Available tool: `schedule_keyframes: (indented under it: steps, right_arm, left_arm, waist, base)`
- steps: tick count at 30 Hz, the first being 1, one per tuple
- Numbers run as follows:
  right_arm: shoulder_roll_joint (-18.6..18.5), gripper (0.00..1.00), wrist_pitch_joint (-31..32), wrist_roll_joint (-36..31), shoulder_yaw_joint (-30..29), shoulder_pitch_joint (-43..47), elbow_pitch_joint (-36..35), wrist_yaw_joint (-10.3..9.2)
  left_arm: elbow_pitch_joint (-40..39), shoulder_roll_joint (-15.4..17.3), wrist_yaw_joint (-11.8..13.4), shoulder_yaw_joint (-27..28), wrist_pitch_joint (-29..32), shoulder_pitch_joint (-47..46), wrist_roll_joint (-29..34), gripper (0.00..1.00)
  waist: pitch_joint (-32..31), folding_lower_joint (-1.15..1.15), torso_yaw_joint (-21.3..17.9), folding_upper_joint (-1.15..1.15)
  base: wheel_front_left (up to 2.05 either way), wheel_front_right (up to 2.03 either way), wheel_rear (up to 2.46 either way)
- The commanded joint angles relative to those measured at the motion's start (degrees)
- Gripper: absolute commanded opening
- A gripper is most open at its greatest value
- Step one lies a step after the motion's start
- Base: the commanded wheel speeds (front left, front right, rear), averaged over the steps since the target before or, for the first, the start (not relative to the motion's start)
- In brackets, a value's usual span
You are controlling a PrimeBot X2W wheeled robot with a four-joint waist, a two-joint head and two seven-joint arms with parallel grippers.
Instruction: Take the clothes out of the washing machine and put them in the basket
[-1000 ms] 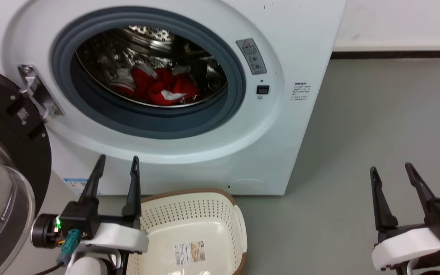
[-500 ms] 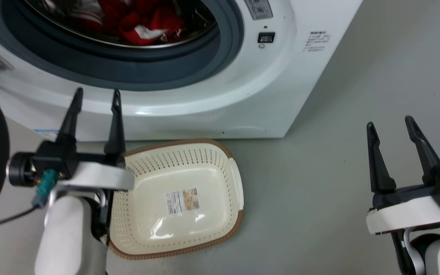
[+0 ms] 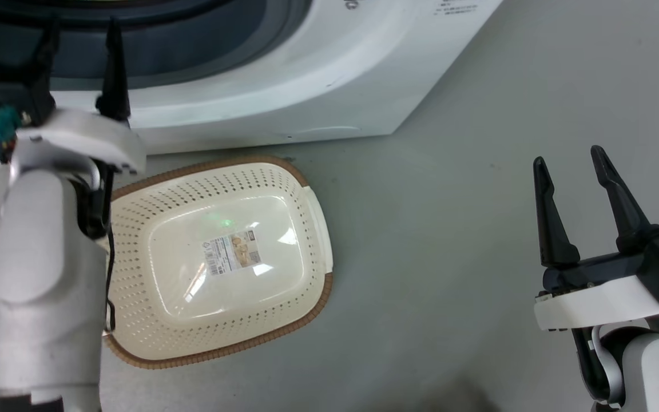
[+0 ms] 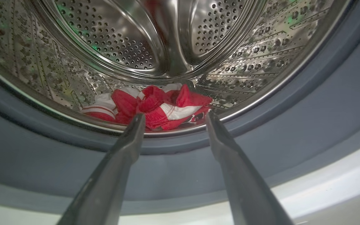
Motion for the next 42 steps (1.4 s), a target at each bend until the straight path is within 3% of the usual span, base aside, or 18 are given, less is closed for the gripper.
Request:
schedule_keyframes:
  steps: [1,9,12,20,29,39,40,41,42]
  right_arm:
    - [-0.04,1.00,-0.64,0.31,0.01,-1.14,0.19,-0.02]
    - [-0.04,1.00,-1.56,1.32,1.29,-1.73,1.74,-0.02]
    - [-0.03,1.00,-2.09,2.07,3.67,-1.96,2.86,-0.02]
    - [-0.03,1.00,-2.94,3.32,6.52,-2.72,3.67,-0.02]
    - [-0.01,1.00,-4.26,5.41,9.48,-2.51,5.37,-0.02]
    - [-0.01,1.00,-5.34,7.23,11.38,-1.90,6.79,-0.02]
    - [-0.01,1.00,-5.43,7.37,11.45,-2.05,6.89,-0.02]
    - [-0.01,1.00,-5.50,7.53,11.56,-2.22,6.99,-0.02]
    - [-0.01,1.00,-5.54,7.62,11.65,-2.38,7.09,-0.02]
  left_arm:
    - [0.86,0.55,-0.08,-0.15,0.41,-2.00,-0.33,1.00]
    - [11.10,3.00,-0.33,-1.83,6.09,-14.28,-0.19,1.00]
    - [18.03,6.43,-0.50,-2.73,9.71,-21.14,0.37,1.00]
    - [25.83,10.76,-0.83,-5.80,18.41,-29.93,0.48,1.00]
    - [30.10,15.71,-0.90,-8.53,28.91,-36.85,0.05,1.00]
    - [32.20,17.72,0.41,-9.07,42.04,-38.81,-0.59,1.00]
    - [32.20,17.60,0.65,-8.99,43.25,-38.55,-0.80,0.46]
    - [31.93,17.58,1.09,-8.73,43.96,-38.35,-1.15,0.00]
    - [31.54,17.65,1.51,-8.67,44.43,-37.91,-1.17,0.00]
  waist:
    - [1.50,-0.01,-1.19,0.00]
    - [2.95,-0.01,-2.15,0.00]
    - [3.40,-0.01,-4.00,0.00]
    - [6.22,-0.01,-7.06,0.00]
    - [8.64,-0.01,-11.28,0.00]
    - [9.15,-0.01,-13.05,0.00]
    - [9.17,-0.01,-13.06,0.00]
    - [9.16,-0.01,-13.08,0.00]
    - [9.07,-0.01,-13.07,0.00]
  base:
    - [0.00,0.00,0.00]
    - [0.00,0.00,0.00]
    - [0.00,0.00,0.00]
    - [0.00,0.00,0.00]
    - [0.00,0.00,0.00]
    - [0.00,0.00,0.00]
    - [0.00,0.00,0.00]
    - [0.00,0.00,0.00]
    - [0.00,0.00,0.00]
